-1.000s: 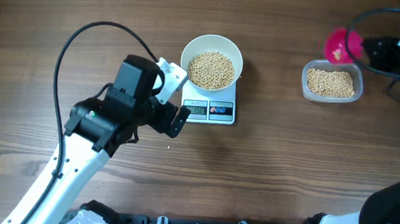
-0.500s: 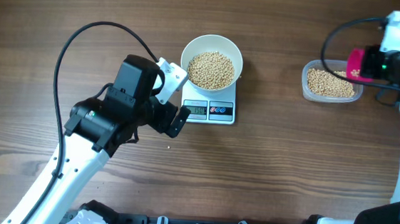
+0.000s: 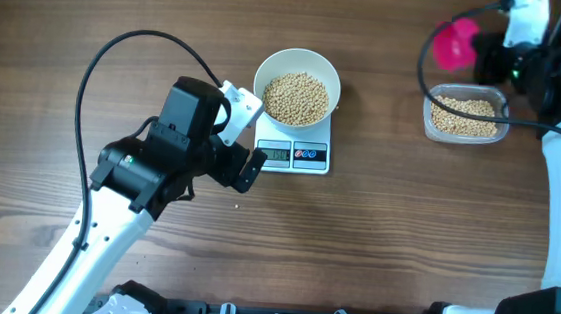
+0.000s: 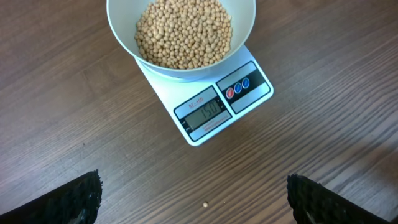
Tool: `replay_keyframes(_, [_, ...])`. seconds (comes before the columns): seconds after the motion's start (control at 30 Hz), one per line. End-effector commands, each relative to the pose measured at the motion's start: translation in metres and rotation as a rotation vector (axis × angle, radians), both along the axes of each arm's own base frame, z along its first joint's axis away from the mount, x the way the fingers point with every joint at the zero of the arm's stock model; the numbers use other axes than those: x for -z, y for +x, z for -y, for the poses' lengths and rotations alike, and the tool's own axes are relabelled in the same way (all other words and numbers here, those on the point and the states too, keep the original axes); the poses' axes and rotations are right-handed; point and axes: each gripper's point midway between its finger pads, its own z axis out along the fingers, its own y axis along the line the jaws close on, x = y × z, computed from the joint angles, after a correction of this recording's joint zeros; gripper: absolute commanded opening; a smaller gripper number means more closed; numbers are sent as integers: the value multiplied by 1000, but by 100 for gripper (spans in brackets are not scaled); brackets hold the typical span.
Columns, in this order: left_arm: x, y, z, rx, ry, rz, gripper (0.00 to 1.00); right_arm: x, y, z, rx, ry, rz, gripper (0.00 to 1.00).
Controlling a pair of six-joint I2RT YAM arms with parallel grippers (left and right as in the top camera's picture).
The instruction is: Scoop item into bowl and weigh 150g on scale
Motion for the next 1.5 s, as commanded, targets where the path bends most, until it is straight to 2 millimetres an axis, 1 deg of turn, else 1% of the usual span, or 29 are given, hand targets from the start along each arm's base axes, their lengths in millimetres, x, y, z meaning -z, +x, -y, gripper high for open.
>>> replay_keyframes(0.0, [-2,1,0,14,0,11,100,-41,-19,-100,-356,82,131,4])
replay_keyframes(0.03, [-2,1,0,14,0,11,100,-40,-25,-127,-443,51,153,4])
replay_keyframes(0.1, [-2,1,0,14,0,11,100,-44,-35,-165,-555,25,198,4])
replay_keyframes(0.17, [-2,1,0,14,0,11,100,-42,-41,-186,-616,12,215,4])
replay_keyframes(0.23, [-2,1,0,14,0,11,100,-39,-45,-198,-647,21,207,4])
replay_keyframes(0.27, [-2,1,0,14,0,11,100,-39,-46,-199,-652,21,209,4])
replay_keyframes(0.4, [-2,1,0,14,0,11,100,-39,-46,-198,-644,25,203,4])
replay_keyframes(0.47, [-2,1,0,14,0,11,100,-41,-37,-181,-575,57,181,4])
replay_keyframes(0.53, [-2,1,0,14,0,11,100,-45,-29,-155,-502,79,174,4])
replay_keyframes(0.6, [-2,1,0,14,0,11,100,-51,-26,-133,-477,118,178,4])
replay_keyframes(0.63, [-2,1,0,14,0,11,100,-54,-23,-117,-461,137,186,4])
replay_keyframes(0.7, [-2,1,0,14,0,11,100,-54,-17,-92,-404,134,186,4])
replay_keyframes(0.8, [-2,1,0,14,0,11,100,-54,-13,-69,-338,148,177,4])
replay_keyframes(0.87, [-2,1,0,14,0,11,100,-56,-9,-49,-258,201,153,4])
replay_keyframes(0.9, [-2,1,0,14,0,11,100,-60,-5,-35,-199,244,148,4])
replay_keyframes(0.93, [-2,1,0,14,0,11,100,-67,-1,-22,-129,309,144,4])
replay_keyframes(0.97, [-2,1,0,14,0,11,100,-70,2,-14,-87,354,137,4])
replay_keyframes(1.0, [-2,1,0,14,0,11,100,-73,3,-4,-34,407,122,4])
replay_keyframes(1.03, [-2,1,0,14,0,11,100,-70,1,10,53,497,63,4])
replay_keyframes(1.07, [-2,1,0,14,0,11,100,-64,-3,19,119,562,3,4])
replay_keyframes(1.1, [-2,1,0,14,0,11,100,-53,-14,30,209,641,-90,4])
replay_keyframes(1.13, [-2,1,0,14,0,11,100,-42,-31,36,281,675,-180,4])
replay_keyframes(1.17, [-2,1,0,14,0,11,100,-34,-54,36,361,668,-259,4])
replay_keyframes(1.2, [-2,1,0,14,0,11,100,-35,-79,31,447,620,-280,4])
replay_keyframes(1.23, [-2,1,0,14,0,11,100,-39,-90,27,459,594,-269,4])
replay_keyframes(1.3, [-2,1,0,14,0,11,100,-41,-118,19,507,562,-252,4])
replay_keyframes(1.33, [-2,1,0,14,0,11,100,-26,-137,8,524,609,-273,4])
replay_keyframes(1.4, [-2,1,0,14,0,11,100,0,-150,-5,495,672,-288,4])
replay_keyframes(1.47, [-2,1,0,14,0,11,100,31,-162,-9,499,697,-286,4])
